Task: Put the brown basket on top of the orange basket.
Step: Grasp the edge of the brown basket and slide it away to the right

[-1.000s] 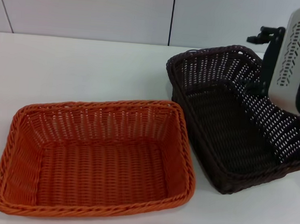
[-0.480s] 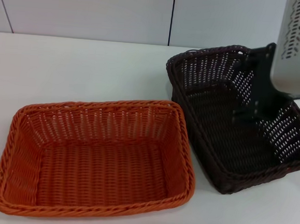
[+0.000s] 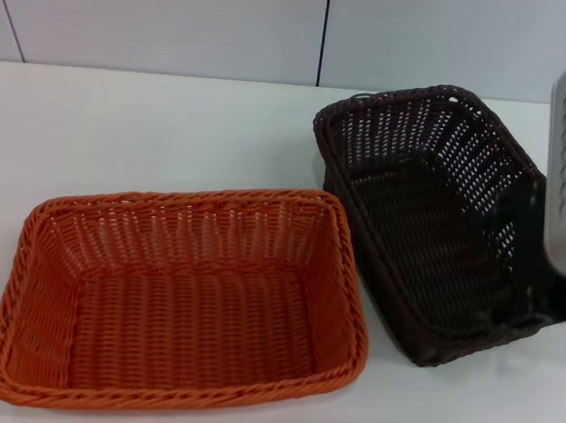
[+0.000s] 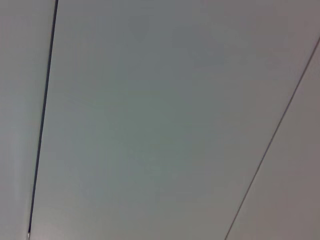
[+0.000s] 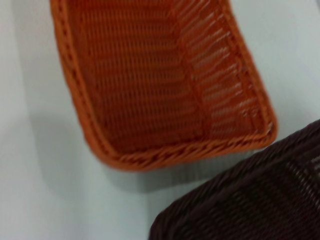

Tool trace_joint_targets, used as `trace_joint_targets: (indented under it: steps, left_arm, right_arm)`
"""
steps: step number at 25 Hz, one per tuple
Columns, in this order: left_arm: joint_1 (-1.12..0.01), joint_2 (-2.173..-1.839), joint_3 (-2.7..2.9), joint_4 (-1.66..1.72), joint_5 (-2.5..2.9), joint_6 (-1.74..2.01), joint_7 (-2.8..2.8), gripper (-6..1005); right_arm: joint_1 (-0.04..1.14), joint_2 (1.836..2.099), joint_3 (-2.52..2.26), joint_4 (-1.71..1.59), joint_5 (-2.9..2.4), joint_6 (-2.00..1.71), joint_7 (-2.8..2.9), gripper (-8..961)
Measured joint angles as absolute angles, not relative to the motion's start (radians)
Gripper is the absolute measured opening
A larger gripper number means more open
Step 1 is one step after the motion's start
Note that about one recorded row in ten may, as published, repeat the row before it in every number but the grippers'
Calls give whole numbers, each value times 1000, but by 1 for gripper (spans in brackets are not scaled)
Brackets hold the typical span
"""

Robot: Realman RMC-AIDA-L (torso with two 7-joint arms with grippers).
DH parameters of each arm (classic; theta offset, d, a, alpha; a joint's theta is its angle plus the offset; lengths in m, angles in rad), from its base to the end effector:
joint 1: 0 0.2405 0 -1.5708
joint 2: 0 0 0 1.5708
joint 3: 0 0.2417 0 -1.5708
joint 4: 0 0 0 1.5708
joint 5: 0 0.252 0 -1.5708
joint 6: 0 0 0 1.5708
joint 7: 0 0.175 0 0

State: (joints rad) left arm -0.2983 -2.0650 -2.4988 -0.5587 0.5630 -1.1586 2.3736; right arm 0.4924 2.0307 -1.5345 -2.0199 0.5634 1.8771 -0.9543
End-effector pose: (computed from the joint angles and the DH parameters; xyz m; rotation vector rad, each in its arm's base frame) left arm -0.3827 0.3685 0.1866 -1.1275 -0.4965 -1.0064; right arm 0.0762 0.3176 0.0432 -2.7225 -0.1473 -0.6705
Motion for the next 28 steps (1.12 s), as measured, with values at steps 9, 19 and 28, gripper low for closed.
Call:
trace_joint_targets:
  steps: [9,19,28]
  left_arm:
    - [-300,-2065,-2499,-558,562,-1160,2374,546]
    - [-294,-2066,-2499,-559,556,-1164,2375,545]
    - [-290,-2068,-2498,-557,555,-1175,2375,545]
  right_arm:
    - [411,2035,-1619,-2025,465,1875,-1023,790]
    - [418,2055,-1562,-1889,442,1838,-1151,791]
    - [485,2068,-1544,-1666,399,1728,-1262,789]
